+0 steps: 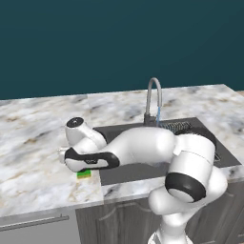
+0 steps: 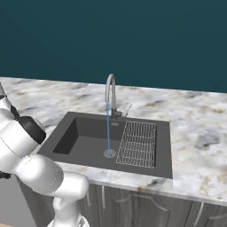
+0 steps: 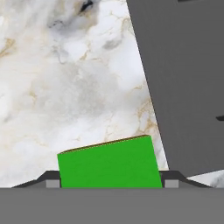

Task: Soak the sponge with water for a few seconds and then drop it inside the sink.

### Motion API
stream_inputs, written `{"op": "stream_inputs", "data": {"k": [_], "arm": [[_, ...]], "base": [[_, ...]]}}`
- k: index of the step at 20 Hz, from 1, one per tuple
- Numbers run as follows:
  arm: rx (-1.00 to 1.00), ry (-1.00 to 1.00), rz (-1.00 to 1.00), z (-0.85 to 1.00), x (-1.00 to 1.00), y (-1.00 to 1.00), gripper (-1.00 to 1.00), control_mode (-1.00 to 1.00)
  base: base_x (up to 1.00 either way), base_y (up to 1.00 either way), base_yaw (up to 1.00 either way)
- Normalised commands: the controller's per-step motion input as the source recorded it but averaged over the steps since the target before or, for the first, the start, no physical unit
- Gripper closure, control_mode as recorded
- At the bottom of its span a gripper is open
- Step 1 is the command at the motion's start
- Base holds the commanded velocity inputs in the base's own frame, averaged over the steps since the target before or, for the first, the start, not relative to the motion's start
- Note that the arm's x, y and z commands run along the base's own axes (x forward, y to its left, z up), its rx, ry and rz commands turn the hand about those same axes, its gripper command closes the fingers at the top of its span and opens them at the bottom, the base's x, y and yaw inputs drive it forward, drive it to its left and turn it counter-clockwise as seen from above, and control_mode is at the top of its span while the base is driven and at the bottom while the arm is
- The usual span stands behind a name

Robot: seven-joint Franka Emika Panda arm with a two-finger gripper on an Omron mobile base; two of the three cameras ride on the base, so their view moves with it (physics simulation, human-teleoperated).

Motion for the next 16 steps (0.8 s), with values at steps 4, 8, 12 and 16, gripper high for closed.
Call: {"op": "stream_inputs", "data": {"k": [4, 8, 12, 16], "arm": [[0.06, 0.0, 0.0, 0.58, 0.0, -0.15, 1.0, -1.0], [0.03, -0.01, 0.0, 0.36, 0.0, -0.13, 1.0, -1.0], [0.0, -0.08, 0.0, 0.2, 0.0, -0.21, 1.0, -1.0], [0.0, -0.12, 0.0, 0.09, 0.0, -0.34, 1.0, -1.0]], "base": [[0.0, 0.0, 0.0], [0.0, 0.0, 0.0], [0.0, 0.0, 0.0], [0.0, 0.0, 0.0]]}}
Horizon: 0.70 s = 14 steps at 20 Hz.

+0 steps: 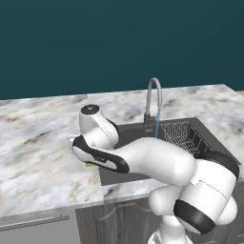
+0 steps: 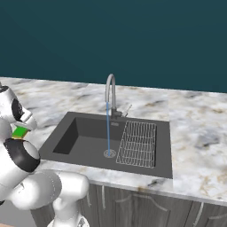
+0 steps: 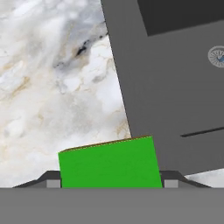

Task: Soak the sponge with water for a few seconds and then drop it inside the sink.

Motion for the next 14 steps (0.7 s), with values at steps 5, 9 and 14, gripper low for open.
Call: {"op": "stream_inputs", "data": {"k": [5, 9, 14], "arm": [[0.0, -0.15, 0.0, 0.1, 0.0, -0.42, 1.0, -1.0], [0.0, -0.14, 0.0, 0.07, 0.0, -0.46, 1.0, -1.0], [0.0, -0.09, 0.0, 0.13, 0.0, -0.31, 1.0, -1.0]], "base": [[0.0, 0.0, 0.0], [0.0, 0.0, 0.0], [0.0, 0.0, 0.0]]}}
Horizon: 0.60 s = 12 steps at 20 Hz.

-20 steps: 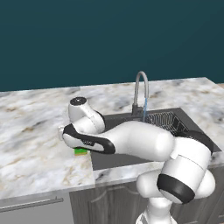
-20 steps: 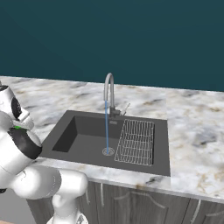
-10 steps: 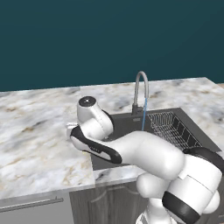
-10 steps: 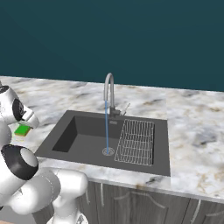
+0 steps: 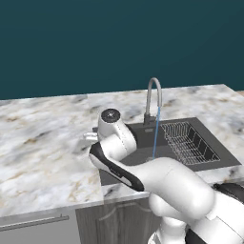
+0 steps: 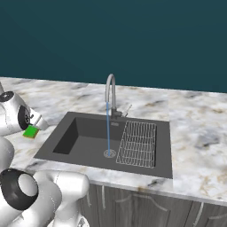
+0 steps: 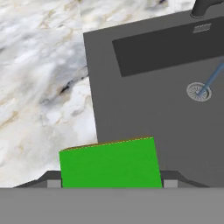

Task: Soak the sponge with water for a few seconds and then drop it inside the sink.

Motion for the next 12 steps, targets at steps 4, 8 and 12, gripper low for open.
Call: {"op": "stream_inputs", "data": {"k": [4, 8, 12], "arm": [[0.0, -0.1, 0.0, 0.2, 0.0, -0.34, 1.0, -1.0], [0.0, -0.08, 0.0, 0.18, 0.0, -0.27, 1.0, -1.0], [0.0, -0.05, 0.0, 0.15, 0.0, -0.19, 1.0, -1.0]], "base": [[0.0, 0.0, 0.0], [0.0, 0.0, 0.0], [0.0, 0.0, 0.0]]}}
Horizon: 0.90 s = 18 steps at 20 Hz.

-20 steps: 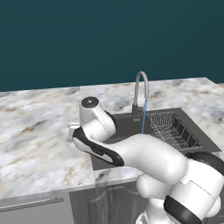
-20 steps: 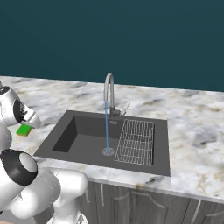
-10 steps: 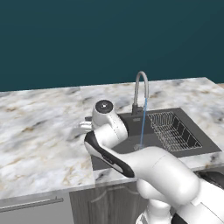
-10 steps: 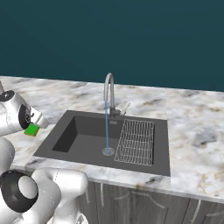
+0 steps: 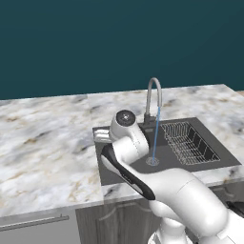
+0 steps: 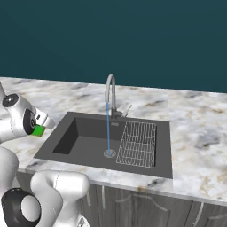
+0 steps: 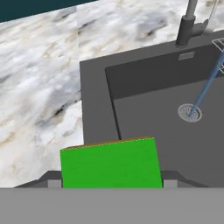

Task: Soak the sponge with water for a few seconds and then drop it inside the sink.

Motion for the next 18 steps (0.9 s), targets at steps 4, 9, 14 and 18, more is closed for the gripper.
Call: {"op": "stream_inputs", "data": {"k": [4, 9, 14, 18], "arm": [[0.0, -0.03, 0.0, 0.12, 0.02, -0.24, 1.0, -1.0], [0.0, -0.02, 0.0, 0.08, 0.01, -0.3, 1.0, -1.0], [0.0, 0.0, -0.02, 0.03, 0.0, -0.32, 1.0, -1.0], [0.0, -0.03, -0.07, 0.0, 0.0, -0.18, 1.0, -1.0]], "base": [[0.0, 0.0, 0.0], [0.0, 0.0, 0.0], [0.0, 0.0, 0.0], [0.0, 0.0, 0.0]]}}
